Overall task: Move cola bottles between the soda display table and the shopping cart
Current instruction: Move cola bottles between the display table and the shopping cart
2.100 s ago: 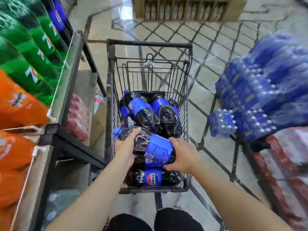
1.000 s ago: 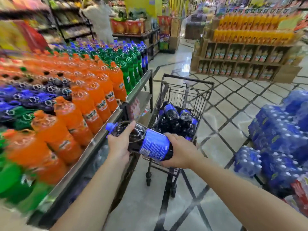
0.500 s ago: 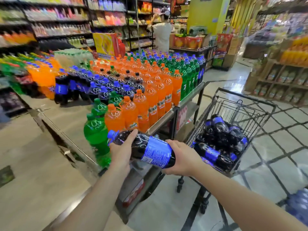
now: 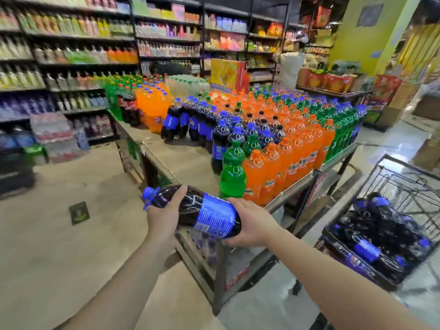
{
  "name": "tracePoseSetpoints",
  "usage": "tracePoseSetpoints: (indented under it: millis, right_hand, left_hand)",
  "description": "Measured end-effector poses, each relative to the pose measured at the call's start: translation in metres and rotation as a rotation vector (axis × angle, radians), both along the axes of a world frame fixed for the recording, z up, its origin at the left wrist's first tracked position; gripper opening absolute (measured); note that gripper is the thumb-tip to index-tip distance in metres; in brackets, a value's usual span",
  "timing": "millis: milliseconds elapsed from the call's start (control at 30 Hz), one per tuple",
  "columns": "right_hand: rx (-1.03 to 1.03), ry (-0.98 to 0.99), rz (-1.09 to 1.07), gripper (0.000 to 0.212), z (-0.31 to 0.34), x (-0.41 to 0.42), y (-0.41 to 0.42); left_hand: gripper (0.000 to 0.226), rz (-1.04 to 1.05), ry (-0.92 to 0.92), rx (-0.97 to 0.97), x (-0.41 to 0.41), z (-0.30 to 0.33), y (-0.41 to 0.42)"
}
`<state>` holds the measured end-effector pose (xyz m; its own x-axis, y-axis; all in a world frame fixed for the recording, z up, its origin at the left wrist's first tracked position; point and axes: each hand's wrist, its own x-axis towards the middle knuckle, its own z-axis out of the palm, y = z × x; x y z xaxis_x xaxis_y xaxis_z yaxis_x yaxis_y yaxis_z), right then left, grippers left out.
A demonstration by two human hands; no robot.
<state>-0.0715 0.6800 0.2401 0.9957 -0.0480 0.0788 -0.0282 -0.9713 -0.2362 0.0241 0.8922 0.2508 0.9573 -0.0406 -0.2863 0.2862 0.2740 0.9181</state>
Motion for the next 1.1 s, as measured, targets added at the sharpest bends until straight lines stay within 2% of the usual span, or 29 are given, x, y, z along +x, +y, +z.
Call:
tracePoseSetpoints:
  millis: [167,300,400,533,733,1100]
  right_hand:
    - [0.027,0.000,0.087,0.104,0.006,0.059,0.045]
    - [0.014,-0.009,0.136,0.106,0.005,0.120,0.056]
    - [0.044,0.002,0.144,0.104,-0.001,0.176,0.058]
    - [0.084,0.012,0.195,0.101,-0.005,0.265,0.053]
    - [0.118,-0.002,0.253,0.103,0.001,0.388,0.038]
    - [0.150,-0.047,0.160,0.109,-0.011,0.533,-0.018]
  left_hand:
    - [0.042,0.082,0.020,-0.018,0.043,0.006,0.049]
    - [0.058,0.121,0.028,-0.043,0.088,0.007,0.067]
    - [0.050,0.166,0.014,-0.048,0.132,0.010,0.068]
    - [0.065,0.247,0.002,-0.046,0.201,0.011,0.064]
    - [0.073,0.315,-0.021,-0.057,0.317,0.011,0.052]
    - [0.073,0.219,-0.015,-0.047,0.485,0.003,-0.011]
